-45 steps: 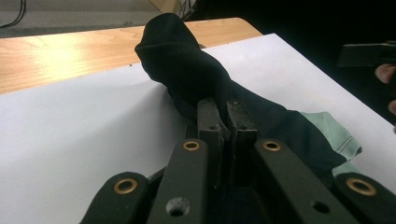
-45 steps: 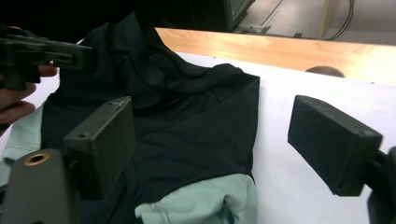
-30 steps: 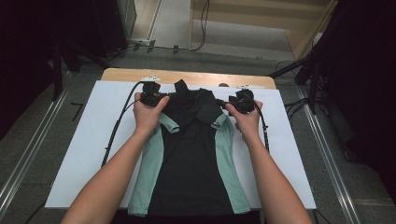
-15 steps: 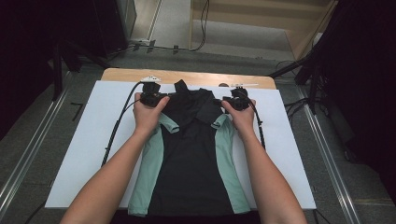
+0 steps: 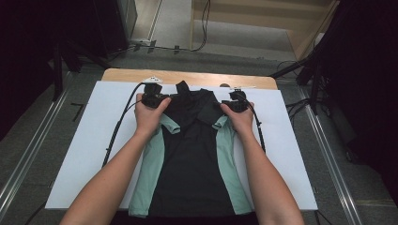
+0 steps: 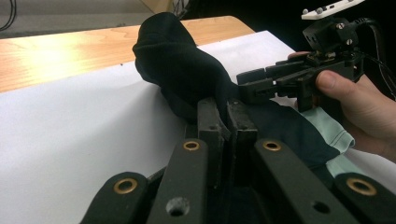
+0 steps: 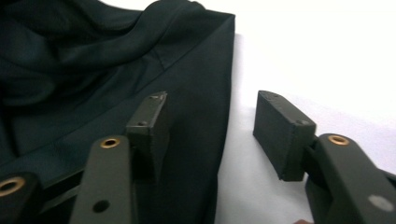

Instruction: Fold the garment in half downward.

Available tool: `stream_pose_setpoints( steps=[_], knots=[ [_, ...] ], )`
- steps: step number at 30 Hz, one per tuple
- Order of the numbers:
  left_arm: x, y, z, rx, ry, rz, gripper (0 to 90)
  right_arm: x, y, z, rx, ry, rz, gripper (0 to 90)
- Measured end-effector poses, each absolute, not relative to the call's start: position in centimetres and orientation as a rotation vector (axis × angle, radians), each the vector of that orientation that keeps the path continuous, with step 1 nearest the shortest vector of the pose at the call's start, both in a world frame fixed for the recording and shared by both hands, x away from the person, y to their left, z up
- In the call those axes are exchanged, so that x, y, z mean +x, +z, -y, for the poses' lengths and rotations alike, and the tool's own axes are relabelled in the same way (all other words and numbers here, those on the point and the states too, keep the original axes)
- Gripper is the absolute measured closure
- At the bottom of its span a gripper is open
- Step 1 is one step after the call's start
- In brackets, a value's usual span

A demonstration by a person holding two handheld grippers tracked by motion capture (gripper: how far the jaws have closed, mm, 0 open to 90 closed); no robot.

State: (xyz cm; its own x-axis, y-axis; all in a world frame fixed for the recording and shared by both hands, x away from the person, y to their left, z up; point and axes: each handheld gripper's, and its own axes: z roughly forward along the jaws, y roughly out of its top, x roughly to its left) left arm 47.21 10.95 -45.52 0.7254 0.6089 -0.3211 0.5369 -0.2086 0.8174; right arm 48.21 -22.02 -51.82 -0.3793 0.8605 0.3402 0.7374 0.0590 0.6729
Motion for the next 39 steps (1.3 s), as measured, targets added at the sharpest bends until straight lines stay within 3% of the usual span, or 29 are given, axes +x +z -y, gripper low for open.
stream_pose_setpoints(
  steps=[4,9,22,39],
  knots=[
    [47.1,-45.6,-10.9,1.872,0.086,-0.884,86.6,48.0,-51.8,21.4,1.618,1.216,-2.215,58.0],
    [47.1,-45.5,-10.9,1.877,0.092,-0.881,86.6,47.7,-51.7,20.9,1.565,1.188,-2.25,82.7],
    [47.9,-44.9,-12.0,1.837,0.109,-0.96,86.8,46.5,-48.5,21.2,1.469,1.246,-2.147,85.4],
    [49.4,-40.6,-12.7,1.786,0.222,-0.949,86.7,45.8,-43.2,21.2,1.255,1.406,-1.994,85.8]
  ],
)
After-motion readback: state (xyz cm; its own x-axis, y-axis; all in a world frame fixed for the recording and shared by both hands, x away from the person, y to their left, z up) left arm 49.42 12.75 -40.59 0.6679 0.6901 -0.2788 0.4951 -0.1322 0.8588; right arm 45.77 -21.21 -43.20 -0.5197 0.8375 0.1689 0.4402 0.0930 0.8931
